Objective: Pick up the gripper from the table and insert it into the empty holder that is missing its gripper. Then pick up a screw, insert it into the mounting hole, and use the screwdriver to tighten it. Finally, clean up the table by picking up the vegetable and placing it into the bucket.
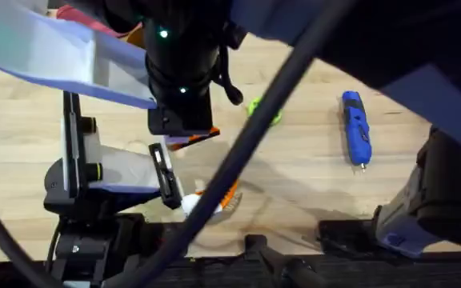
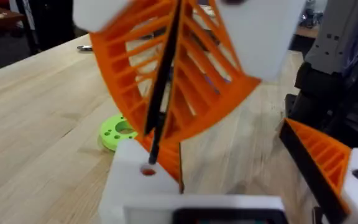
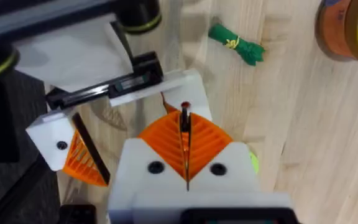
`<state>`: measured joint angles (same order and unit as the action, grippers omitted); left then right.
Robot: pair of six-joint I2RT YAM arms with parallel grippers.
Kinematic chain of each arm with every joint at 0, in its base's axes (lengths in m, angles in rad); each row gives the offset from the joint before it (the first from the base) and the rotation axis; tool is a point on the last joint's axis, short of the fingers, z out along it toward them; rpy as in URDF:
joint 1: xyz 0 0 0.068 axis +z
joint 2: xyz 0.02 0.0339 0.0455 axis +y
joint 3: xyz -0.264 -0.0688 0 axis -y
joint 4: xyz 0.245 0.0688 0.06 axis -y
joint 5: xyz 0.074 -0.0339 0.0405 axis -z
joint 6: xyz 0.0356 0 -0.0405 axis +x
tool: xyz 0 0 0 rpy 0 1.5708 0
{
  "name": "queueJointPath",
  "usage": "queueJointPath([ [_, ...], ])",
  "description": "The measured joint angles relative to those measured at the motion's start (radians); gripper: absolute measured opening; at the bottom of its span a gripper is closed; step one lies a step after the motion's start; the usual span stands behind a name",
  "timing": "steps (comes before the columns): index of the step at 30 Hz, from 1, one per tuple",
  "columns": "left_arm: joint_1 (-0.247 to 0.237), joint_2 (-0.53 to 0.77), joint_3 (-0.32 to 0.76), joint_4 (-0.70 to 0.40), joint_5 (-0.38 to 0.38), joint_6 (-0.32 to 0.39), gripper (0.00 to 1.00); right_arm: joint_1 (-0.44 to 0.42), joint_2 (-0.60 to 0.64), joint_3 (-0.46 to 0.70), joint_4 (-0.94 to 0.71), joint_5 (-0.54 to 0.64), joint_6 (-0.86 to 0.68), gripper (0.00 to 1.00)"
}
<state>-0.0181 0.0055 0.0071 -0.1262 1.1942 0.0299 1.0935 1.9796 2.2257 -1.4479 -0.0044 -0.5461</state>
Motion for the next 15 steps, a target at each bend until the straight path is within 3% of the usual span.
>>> queueJointPath([
  [15,0.0,0.0,0.0,0.0,0.0,0.0,0.986,0.0,0.012,0.001,-0.007,0.0,0.0,0.006],
])
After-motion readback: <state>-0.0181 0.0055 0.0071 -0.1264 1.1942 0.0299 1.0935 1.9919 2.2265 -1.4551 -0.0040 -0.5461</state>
